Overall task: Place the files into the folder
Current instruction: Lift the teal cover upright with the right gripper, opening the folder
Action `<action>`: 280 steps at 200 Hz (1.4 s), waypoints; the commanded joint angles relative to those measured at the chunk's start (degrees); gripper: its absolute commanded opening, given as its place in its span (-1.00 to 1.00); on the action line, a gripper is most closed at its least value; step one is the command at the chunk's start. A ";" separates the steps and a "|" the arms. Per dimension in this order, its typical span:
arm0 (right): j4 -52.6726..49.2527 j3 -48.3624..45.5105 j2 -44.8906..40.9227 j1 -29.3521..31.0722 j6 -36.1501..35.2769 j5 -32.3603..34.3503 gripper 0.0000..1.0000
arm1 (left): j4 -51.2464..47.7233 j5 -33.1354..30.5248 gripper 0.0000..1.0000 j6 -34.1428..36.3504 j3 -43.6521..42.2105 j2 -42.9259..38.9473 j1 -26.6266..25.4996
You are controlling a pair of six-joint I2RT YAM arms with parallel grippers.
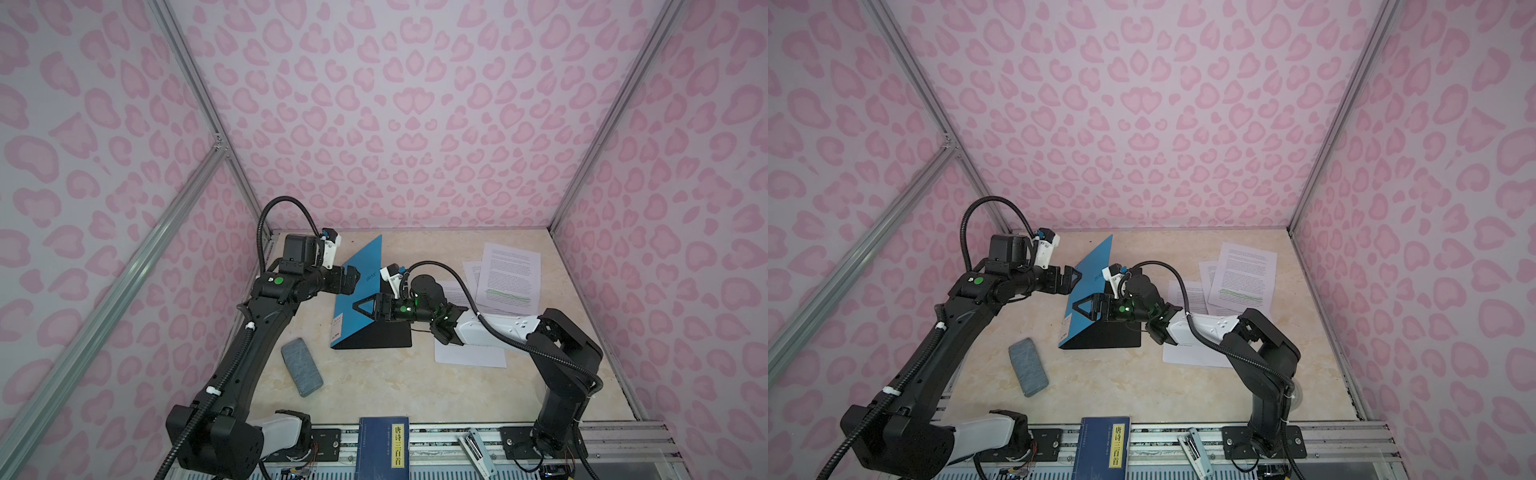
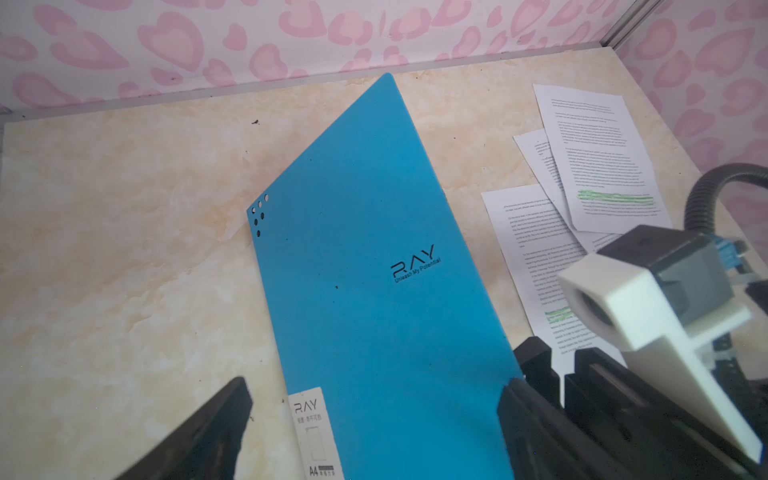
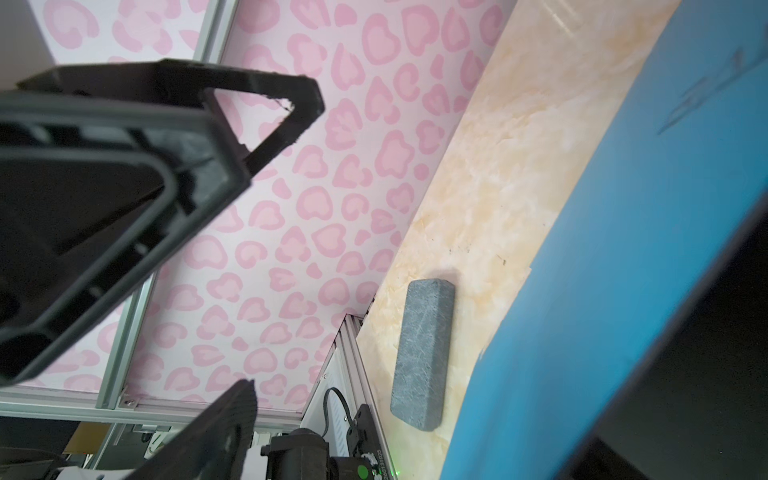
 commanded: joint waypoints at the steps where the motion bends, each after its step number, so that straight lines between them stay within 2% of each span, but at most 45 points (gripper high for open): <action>1: 2.17 2.67 2.28 1.22 0.62 1.27 0.95 | -2.78 6.05 0.94 -2.43 2.23 1.16 1.93; 38: 7.81 6.58 7.31 3.03 3.92 0.88 0.95 | -4.78 8.61 0.94 -2.30 5.08 2.44 4.32; 109: 13.25 15.15 14.95 6.35 8.41 0.13 0.95 | -6.86 7.75 0.94 -4.69 7.19 5.43 8.08; 145: 15.30 15.50 16.71 6.98 10.06 0.24 0.95 | -8.47 3.69 1.00 -6.63 7.66 7.80 10.66; 172: 15.87 14.90 16.89 6.94 10.55 0.24 0.95 | -8.90 2.91 0.90 -6.25 7.48 8.99 12.49; 248: 17.59 9.44 14.44 5.20 11.29 1.21 0.95 | -8.34 -4.42 0.67 -2.53 4.32 8.05 12.79; 280: 16.71 6.74 12.69 4.27 10.61 1.25 0.94 | -8.26 -5.46 0.45 -1.72 3.62 7.41 12.97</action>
